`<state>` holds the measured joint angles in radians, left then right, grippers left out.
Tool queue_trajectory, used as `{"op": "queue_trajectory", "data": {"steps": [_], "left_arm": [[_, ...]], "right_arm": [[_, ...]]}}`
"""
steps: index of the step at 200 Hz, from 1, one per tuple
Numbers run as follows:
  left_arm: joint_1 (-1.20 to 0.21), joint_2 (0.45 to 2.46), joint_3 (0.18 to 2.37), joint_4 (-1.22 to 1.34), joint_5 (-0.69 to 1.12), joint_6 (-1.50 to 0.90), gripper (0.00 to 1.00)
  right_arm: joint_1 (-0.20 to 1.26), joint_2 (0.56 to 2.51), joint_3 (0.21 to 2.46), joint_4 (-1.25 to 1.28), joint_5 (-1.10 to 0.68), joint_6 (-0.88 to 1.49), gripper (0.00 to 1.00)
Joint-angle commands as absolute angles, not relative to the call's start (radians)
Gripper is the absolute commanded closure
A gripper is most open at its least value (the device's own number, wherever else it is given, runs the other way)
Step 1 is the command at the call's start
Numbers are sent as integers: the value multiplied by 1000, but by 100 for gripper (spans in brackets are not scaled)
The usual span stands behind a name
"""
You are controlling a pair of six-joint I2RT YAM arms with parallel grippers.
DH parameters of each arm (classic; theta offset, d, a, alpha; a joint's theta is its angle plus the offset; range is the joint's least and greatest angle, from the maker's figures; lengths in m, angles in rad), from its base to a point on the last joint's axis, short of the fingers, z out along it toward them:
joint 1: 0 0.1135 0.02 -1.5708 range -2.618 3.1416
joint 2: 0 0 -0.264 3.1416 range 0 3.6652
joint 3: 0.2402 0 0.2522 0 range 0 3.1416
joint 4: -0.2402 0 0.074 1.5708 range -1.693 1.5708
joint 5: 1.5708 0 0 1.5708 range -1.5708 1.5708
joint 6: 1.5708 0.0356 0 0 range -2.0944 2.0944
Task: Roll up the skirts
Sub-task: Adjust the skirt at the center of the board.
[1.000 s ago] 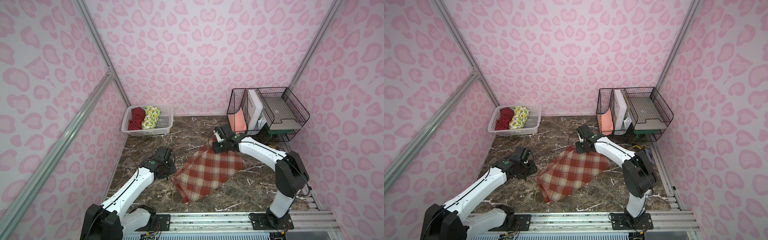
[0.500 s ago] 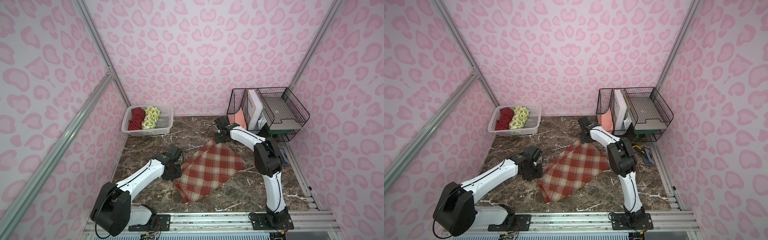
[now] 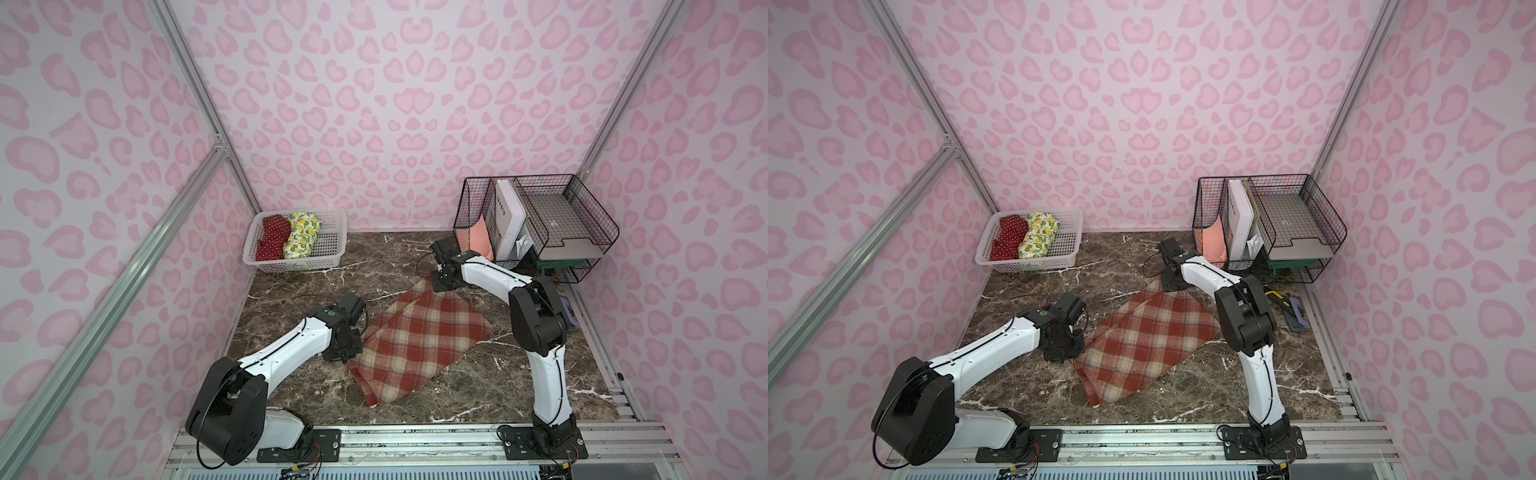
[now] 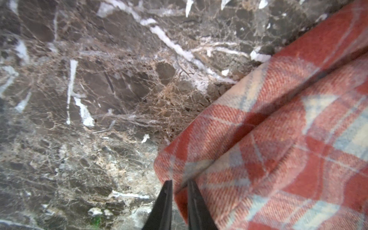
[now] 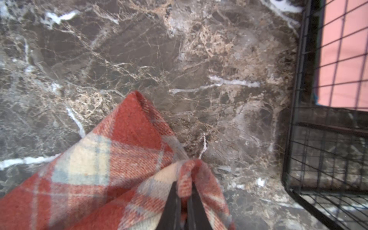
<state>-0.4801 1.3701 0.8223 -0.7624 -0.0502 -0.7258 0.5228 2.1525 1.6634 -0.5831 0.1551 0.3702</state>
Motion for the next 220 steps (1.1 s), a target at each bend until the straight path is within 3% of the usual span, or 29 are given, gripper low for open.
{"op": "queue_trajectory", "data": {"steps": [1,50,113,129,165,220], "left_arm": [[-481,1350,813,-721,9,-718,70],[-483,1205,838,-766,-41,-708,55],[-504,1368,818,-711,30,-684,58],[-511,1379,812,-685,45,-688,64],[-515,1361,825,-709,6,-691,100],[-516,1317,808,-704,29,-701,100]], "right_arm": [[529,2137,1654,-557,150,369,94],[537,2145,1652,-558,142,370,97],[542,2136,1639,-558,141,369,98],[542,2135,1635,-558,144,369,98],[542,2118,1621,-552,149,374,100],[560,2017,1562,-550,187,390,100]]}}
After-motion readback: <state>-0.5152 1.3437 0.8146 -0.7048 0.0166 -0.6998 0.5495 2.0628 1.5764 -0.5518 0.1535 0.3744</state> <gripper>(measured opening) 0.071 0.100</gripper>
